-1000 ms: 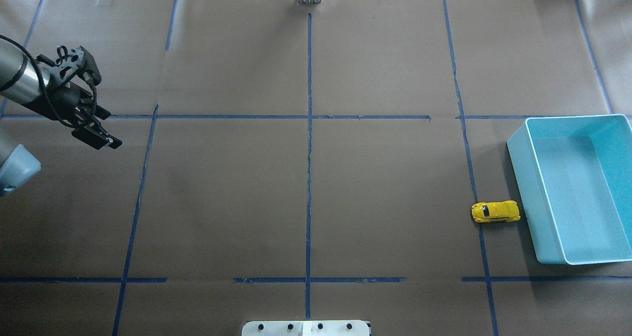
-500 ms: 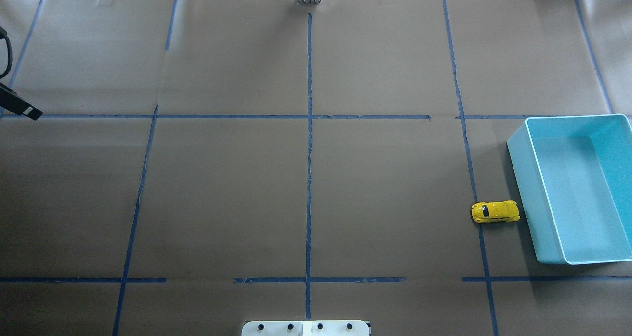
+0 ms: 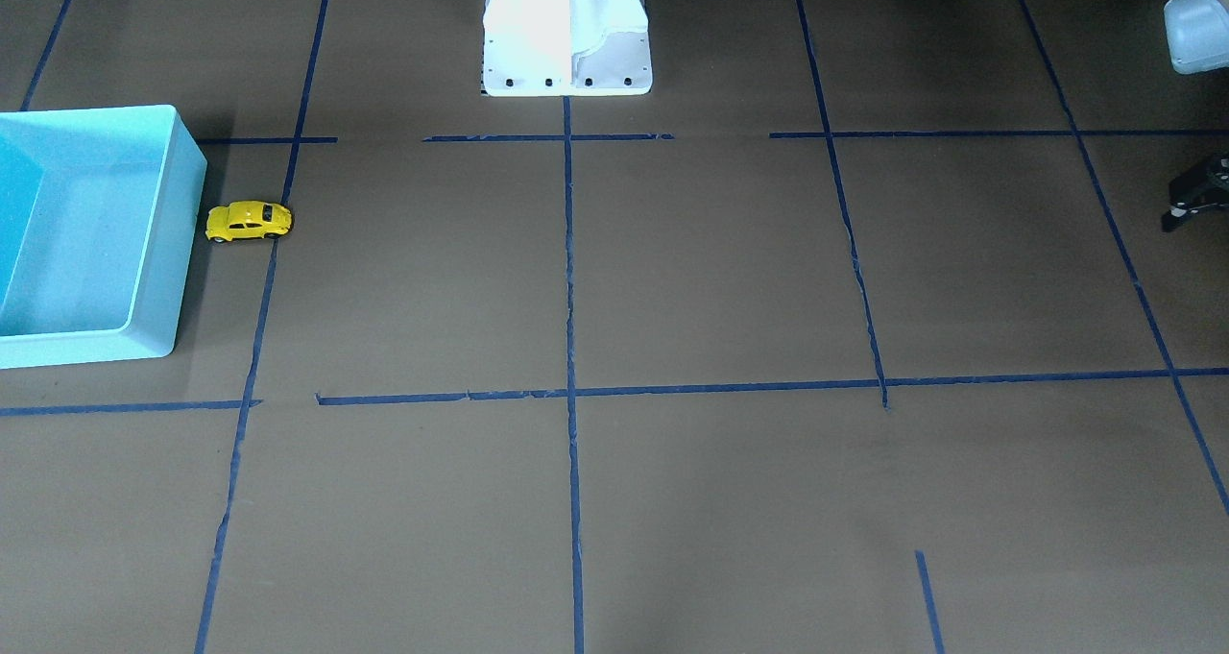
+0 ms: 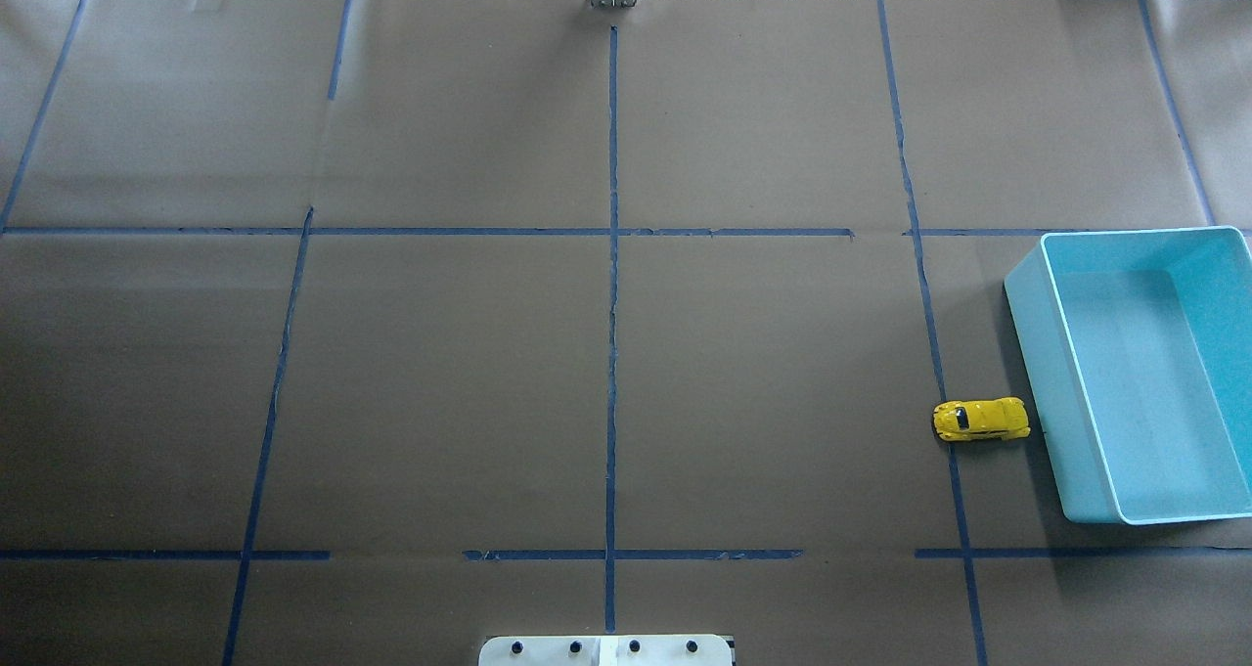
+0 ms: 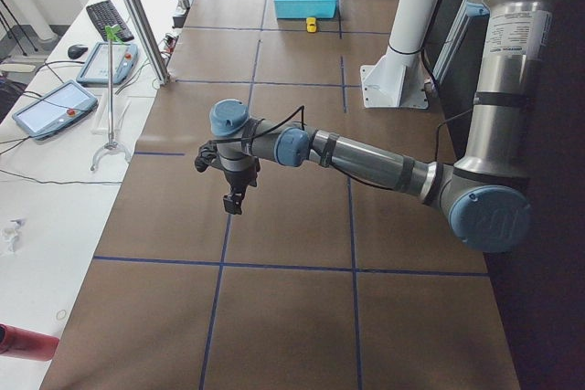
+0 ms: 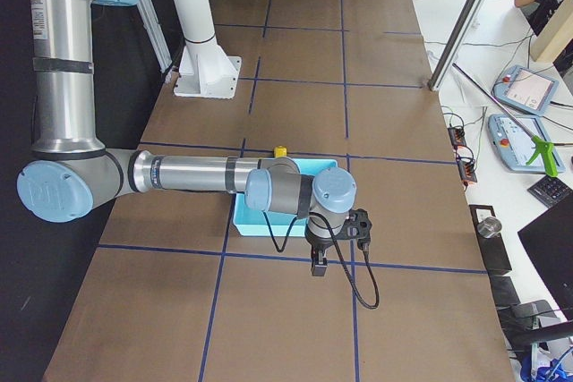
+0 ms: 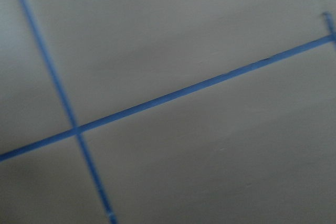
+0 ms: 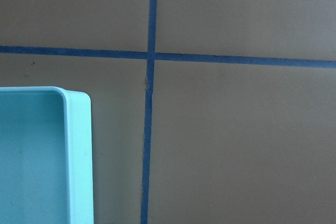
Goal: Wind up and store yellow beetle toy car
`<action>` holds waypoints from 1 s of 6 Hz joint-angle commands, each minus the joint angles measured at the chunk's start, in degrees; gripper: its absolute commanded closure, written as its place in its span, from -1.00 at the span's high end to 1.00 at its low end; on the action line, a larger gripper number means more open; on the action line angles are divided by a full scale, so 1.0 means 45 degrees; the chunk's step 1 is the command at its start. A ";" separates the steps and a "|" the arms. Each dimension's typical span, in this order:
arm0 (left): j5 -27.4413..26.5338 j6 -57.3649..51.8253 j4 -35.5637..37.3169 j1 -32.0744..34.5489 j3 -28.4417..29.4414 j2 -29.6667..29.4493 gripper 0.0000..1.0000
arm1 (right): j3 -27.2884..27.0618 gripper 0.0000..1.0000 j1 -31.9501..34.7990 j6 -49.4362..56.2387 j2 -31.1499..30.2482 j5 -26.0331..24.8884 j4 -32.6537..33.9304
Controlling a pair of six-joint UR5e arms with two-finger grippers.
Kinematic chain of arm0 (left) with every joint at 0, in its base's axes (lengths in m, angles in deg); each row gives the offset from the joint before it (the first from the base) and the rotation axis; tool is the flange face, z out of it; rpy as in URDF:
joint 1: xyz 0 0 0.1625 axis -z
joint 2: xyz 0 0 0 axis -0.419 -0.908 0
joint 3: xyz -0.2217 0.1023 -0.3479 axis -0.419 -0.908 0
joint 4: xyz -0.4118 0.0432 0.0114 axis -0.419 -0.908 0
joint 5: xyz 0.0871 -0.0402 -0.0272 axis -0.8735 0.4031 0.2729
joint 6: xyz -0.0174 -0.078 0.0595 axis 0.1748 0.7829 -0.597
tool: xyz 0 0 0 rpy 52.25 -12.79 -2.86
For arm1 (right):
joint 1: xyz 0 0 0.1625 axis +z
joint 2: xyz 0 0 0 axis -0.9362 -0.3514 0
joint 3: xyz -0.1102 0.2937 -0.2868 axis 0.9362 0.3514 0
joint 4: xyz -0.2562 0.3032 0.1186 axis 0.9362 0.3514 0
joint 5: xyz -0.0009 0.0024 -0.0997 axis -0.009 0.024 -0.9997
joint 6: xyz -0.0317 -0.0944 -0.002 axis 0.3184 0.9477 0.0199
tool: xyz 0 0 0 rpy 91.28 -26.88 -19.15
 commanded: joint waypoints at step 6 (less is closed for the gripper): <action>0.0002 -0.0141 0.0040 0.2400 0.1139 0.1836 1.00 | -0.3657 1.00 -0.2385 0.0409 -0.1290 -0.0452 -0.0239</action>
